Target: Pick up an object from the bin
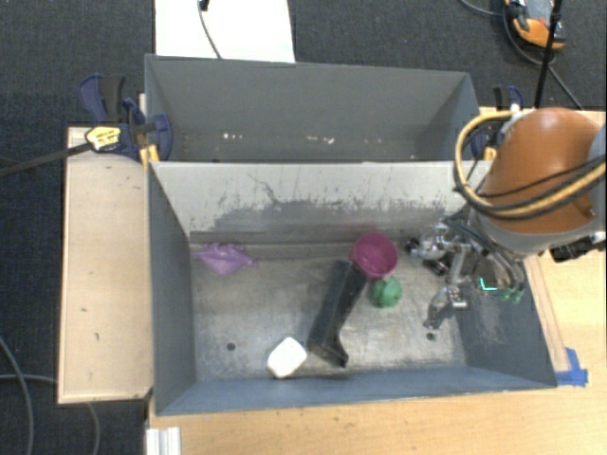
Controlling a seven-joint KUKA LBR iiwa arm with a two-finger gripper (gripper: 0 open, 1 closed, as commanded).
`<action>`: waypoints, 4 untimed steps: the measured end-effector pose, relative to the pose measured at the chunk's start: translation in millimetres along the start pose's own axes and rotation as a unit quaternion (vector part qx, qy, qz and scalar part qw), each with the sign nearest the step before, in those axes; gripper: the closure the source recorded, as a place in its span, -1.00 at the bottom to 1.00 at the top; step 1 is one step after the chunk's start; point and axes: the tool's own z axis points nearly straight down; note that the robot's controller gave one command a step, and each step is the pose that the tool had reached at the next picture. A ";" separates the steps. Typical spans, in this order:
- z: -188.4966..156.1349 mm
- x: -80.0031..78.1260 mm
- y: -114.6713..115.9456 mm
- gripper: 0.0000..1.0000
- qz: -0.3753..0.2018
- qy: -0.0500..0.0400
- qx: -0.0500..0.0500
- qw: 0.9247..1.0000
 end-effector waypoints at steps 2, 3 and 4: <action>30.8 -39.6 42.7 -1.00 0.006 -0.009 0.001 1.000; 91.1 -46.0 47.2 -1.00 -0.041 -0.008 -0.002 0.999; 122.6 -59.0 55.3 1.00 -0.010 -0.012 0.001 1.000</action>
Offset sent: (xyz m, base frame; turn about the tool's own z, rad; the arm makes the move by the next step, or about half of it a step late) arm 0.0814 0.1043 -0.0853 0.0191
